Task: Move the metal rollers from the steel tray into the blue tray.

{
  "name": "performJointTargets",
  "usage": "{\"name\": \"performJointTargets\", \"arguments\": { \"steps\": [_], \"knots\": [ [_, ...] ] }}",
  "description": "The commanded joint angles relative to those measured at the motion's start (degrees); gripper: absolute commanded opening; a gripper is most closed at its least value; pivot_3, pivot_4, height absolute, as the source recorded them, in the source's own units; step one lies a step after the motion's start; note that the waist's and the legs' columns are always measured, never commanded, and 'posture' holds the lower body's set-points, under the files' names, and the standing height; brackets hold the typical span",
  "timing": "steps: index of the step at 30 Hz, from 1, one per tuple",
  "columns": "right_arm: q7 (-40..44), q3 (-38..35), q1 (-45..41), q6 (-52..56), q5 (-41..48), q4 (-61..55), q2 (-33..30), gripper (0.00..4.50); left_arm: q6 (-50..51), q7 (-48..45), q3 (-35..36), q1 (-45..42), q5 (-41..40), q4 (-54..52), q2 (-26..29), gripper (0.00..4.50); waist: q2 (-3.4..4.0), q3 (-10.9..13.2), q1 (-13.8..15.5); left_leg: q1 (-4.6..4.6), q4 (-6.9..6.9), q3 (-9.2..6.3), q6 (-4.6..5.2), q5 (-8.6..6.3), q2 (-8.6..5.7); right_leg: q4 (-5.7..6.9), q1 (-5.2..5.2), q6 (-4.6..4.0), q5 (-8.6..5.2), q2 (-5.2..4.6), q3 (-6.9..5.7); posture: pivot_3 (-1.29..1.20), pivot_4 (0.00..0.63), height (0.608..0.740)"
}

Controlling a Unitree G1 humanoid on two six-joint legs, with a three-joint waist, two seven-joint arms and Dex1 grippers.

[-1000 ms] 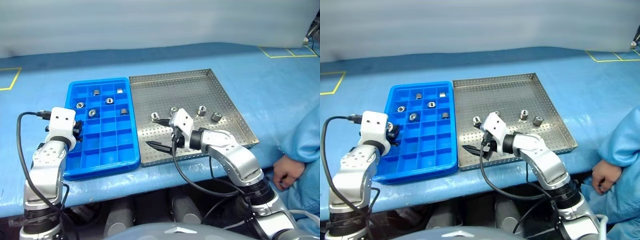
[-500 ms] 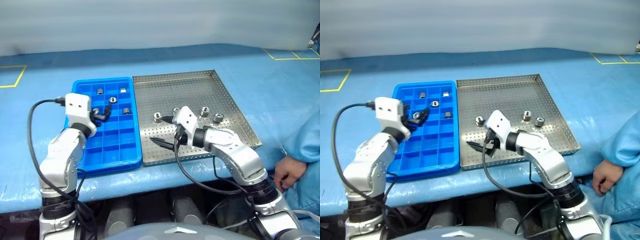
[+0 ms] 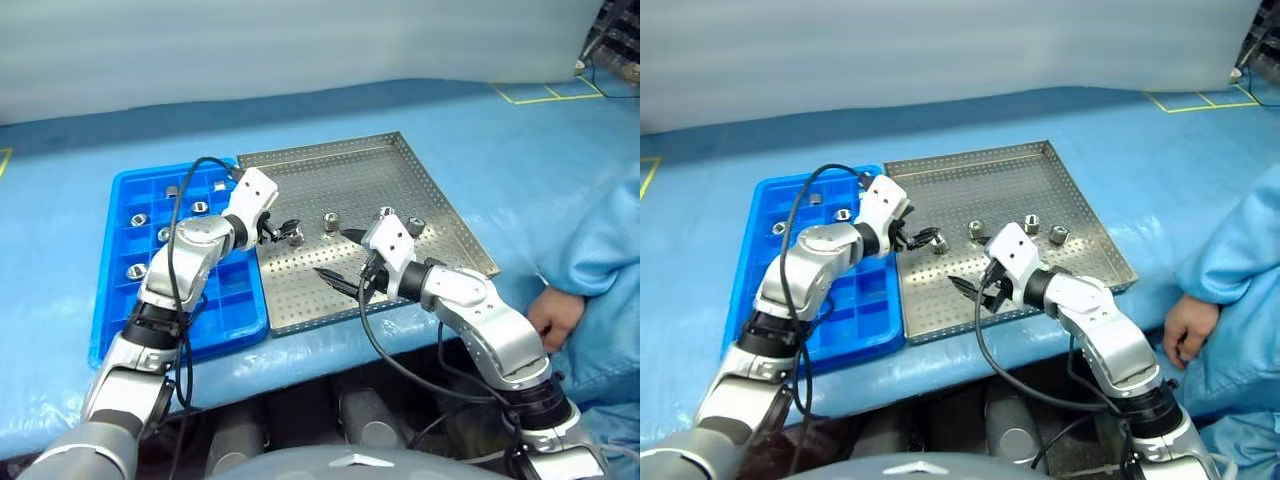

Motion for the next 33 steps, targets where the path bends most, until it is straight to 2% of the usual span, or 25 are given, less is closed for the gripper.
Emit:
{"name": "performJointTargets", "arguments": {
  "steps": [1, 7, 9, 13, 15, 18, 21, 24, 25, 33],
  "knots": [
    [-1.4, -1.4, 0.7, -0.4, 0.0, -2.7, 0.4, 4.50, -1.7, -1.1, -0.8, -2.1, 1.6, 3.4, 0.2, 3.86, 0.00, 0.0, -1.4, 0.00, 0.00, -0.01, 0.00, 0.00, 0.01, 0.00, 0.00, 0.01, 0.00, 0.00, 0.00, -0.34, 0.150, 0.740],
    [-2.3, -1.3, 1.4, -0.9, 0.0, -2.9, 0.7, 4.50, -2.0, -0.6, -2.2, -3.4, 4.8, 9.4, 0.5, 3.86, 0.00, 0.0, -4.3, 0.01, -0.01, -0.03, 0.00, 0.00, 0.06, 0.03, 0.00, 0.06, 0.01, 0.00, 0.00, -0.34, 0.150, 0.740],
    [-2.5, -1.2, 1.4, -1.0, -0.1, -2.6, 0.8, 4.50, -1.8, -0.3, -2.9, -3.4, 6.3, 10.5, 0.7, 3.86, 0.00, 0.0, -4.7, 0.02, -0.01, -0.03, 0.00, 0.00, 0.10, 0.03, 0.00, 0.36, 0.18, 0.00, 0.03, -0.34, 0.150, 0.740],
    [-2.6, -1.0, 1.0, -1.1, -0.2, -2.1, 1.1, 4.50, -0.9, -0.8, -3.3, -3.3, 7.8, 11.3, 1.2, 3.86, 0.00, 0.0, -5.3, 0.03, -0.03, -0.03, 0.00, 0.00, 0.29, 0.03, 0.00, 0.37, 0.18, 0.00, 0.04, -0.33, 0.150, 0.740],
    [-2.6, -0.9, 0.6, -1.3, -0.3, -1.8, 1.3, 4.50, -0.4, -1.5, -3.3, -3.1, 7.9, 11.0, 1.2, 3.48, 0.00, 0.0, -5.4, 0.05, -0.04, -0.02, 0.00, 0.00, 0.32, 0.03, 0.00, 0.38, 0.18, 0.00, 0.04, -0.33, 0.150, 0.740],
    [-2.5, -0.7, 0.2, -1.4, -0.5, -1.5, 1.5, 4.50, 0.0, -2.7, -3.6, -2.7, 7.7, 10.1, 1.4, 2.65, 0.00, 0.0, -5.6, 0.05, -0.04, 0.00, 0.00, 0.00, 0.35, 0.03, -0.01, 0.38, 0.17, 0.01, 0.04, -0.32, 0.150, 0.740],
    [-2.3, -0.5, 0.0, -1.5, -0.7, -1.3, 1.6, 4.50, 0.0, -3.2, -3.6, -2.2, 7.7, 9.3, 1.5, 2.65, 0.01, 0.0, -5.6, 0.08, -0.04, 0.03, 0.00, 0.00, 0.37, 0.04, -0.01, 0.37, 0.17, 0.01, 0.04, -0.32, 0.150, 0.740],
    [-2.0, 0.0, -0.3, -1.5, -0.7, -1.1, 1.8, 4.50, 0.1, -3.9, -3.0, -1.8, 7.0, 8.6, 1.4, 2.18, 0.01, 0.0, -5.6, 0.09, -0.04, 0.03, 0.00, 0.00, 0.39, 0.05, 0.00, 0.37, 0.17, 0.01, 0.04, -0.32, 0.150, 0.740],
    [-1.9, 0.1, -0.3, -1.5, -0.7, -0.9, 1.9, 4.50, 0.2, -4.0, -2.8, -1.8, 6.8, 8.4, 1.4, 1.86, 0.01, 0.0, -5.6, 0.08, -0.04, 0.03, 0.00, 0.00, 0.39, 0.05, -0.01, 0.37, 0.17, 0.01, 0.05, -0.32, 0.150, 0.740],
    [0.6, 0.8, -1.5, -2.0, -0.3, 1.8, 2.3, 4.50, 2.6, -5.6, 4.2, 0.3, -0.3, -0.6, 0.6, 1.82, 0.02, 0.0, -5.2, 0.03, -0.09, 0.02, 0.00, 0.00, 0.40, 0.05, -0.06, 0.37, 0.18, 0.01, 0.04, -0.30, 0.150, 0.740]
  ]
}}
